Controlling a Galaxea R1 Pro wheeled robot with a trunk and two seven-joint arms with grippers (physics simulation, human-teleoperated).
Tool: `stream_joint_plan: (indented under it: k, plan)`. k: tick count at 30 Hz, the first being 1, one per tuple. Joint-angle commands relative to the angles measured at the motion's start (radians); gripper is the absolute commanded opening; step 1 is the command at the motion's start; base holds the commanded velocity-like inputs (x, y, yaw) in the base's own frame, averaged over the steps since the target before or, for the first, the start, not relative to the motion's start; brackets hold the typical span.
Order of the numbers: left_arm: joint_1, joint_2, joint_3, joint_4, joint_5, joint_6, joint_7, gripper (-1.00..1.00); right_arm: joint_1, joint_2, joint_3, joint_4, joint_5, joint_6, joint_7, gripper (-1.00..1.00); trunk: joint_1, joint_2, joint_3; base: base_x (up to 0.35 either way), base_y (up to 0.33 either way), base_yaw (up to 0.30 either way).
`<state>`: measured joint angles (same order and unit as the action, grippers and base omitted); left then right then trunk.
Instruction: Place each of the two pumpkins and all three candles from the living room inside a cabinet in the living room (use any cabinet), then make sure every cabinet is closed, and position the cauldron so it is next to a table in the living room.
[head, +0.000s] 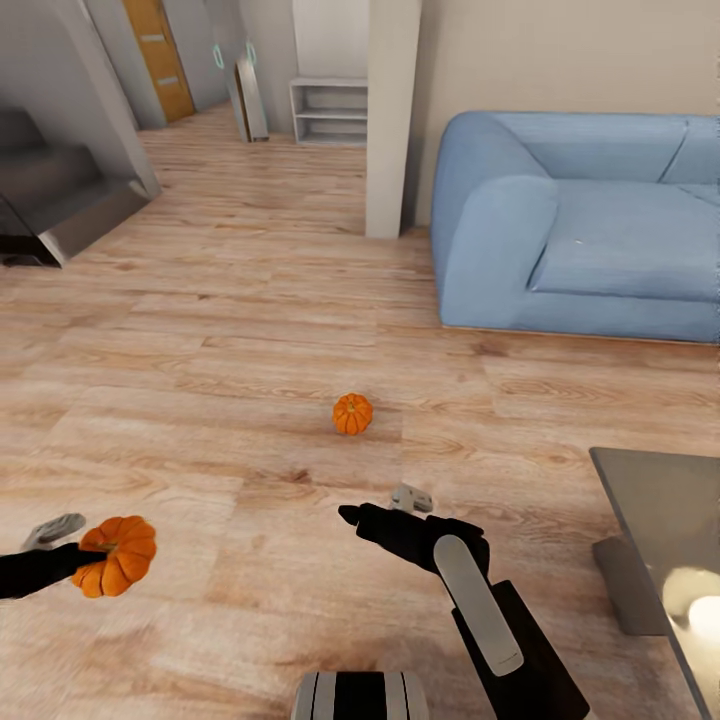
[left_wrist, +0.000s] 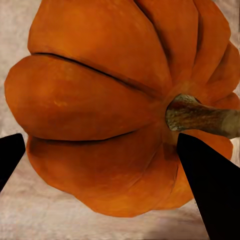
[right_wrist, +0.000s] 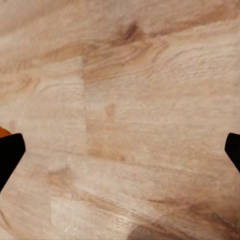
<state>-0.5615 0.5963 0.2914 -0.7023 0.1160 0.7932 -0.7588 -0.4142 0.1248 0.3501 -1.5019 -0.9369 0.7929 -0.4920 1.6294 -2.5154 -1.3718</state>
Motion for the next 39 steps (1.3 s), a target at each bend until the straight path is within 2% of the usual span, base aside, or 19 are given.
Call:
stream_joint_plan:
  k: [1,4,6,10,13,17,25,39]
  plan:
    - [0.001,0.022,-0.001,-0.002,-0.002,0.022,-0.018,-1.00,0.000,0.000,0.000,0.001,0.001,0.000,0.000,1.00,0.000,0.000,0.004,0.000,0.000,0.000]
    - [0.001,0.079,-0.002,-0.003,-0.005,0.059,-0.075,-1.00,0.000,0.002,-0.001,0.013,0.002,-0.002,0.000,1.00,-0.002,0.001,0.016,0.000,0.000,0.000]
    - [0.001,0.105,-0.004,-0.003,-0.006,0.076,-0.102,-1.00,0.000,0.002,-0.005,0.021,0.002,-0.003,0.000,1.00,-0.003,0.001,0.023,0.000,0.000,0.000]
    - [0.002,0.132,-0.003,-0.004,-0.007,0.144,-0.123,-1.00,0.000,0.004,-0.012,0.027,0.001,-0.003,-0.002,1.00,-0.004,0.002,0.039,0.000,0.000,0.000]
    - [0.002,0.144,-0.006,-0.004,-0.008,0.162,-0.126,-1.00,0.000,0.005,-0.013,0.028,0.002,-0.003,-0.002,1.00,-0.006,0.003,0.050,0.000,0.000,0.000]
    - [0.002,0.147,-0.010,-0.005,-0.007,0.168,-0.127,-1.00,0.000,0.008,-0.012,0.029,0.001,-0.003,-0.002,1.00,-0.007,0.004,0.066,0.000,0.000,0.000]
    - [0.002,0.148,-0.012,-0.005,-0.008,0.168,-0.127,-1.00,0.000,0.009,-0.011,0.031,0.001,-0.003,-0.002,1.00,-0.007,0.004,0.066,0.000,0.000,0.000]
    - [0.002,0.146,-0.012,-0.005,-0.010,0.162,-0.120,-1.00,0.000,0.009,-0.008,0.031,0.001,-0.003,-0.001,1.00,-0.014,0.007,0.120,0.000,0.000,0.000]
